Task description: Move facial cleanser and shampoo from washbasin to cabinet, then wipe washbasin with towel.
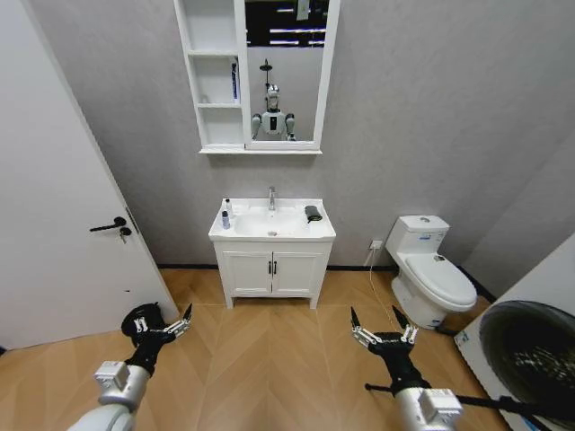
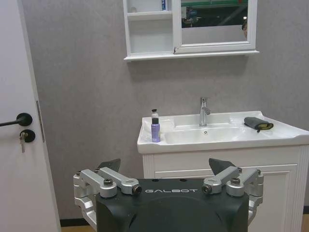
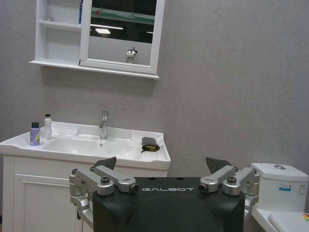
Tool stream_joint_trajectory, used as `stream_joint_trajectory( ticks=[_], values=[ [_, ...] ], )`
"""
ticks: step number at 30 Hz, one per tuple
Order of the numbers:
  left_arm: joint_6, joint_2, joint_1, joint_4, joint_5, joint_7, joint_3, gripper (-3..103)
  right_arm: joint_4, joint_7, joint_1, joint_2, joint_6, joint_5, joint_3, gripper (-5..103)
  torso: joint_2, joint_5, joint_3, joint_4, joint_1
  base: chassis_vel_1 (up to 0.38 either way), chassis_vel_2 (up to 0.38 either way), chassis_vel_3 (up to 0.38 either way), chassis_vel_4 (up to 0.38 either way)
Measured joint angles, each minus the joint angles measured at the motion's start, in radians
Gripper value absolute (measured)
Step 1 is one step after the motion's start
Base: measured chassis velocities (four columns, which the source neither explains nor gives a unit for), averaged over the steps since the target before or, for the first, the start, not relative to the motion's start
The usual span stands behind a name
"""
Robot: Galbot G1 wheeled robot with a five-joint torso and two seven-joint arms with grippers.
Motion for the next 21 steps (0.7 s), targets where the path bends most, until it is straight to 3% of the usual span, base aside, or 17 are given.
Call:
stream_joint_trajectory(
  ticks=[21],
  values=[
    [-0.003, -0.006, -0.018, -0.001, -0.030, 0.019, 0.006, 100, -0.001, 0.008, -0.002, 0.002, -0.004, 0.023, 0.012, 100, 0.000, 0.0001, 0.000, 0.0000, 0.000, 0.000, 0.000, 0.000, 0.000]
  ],
)
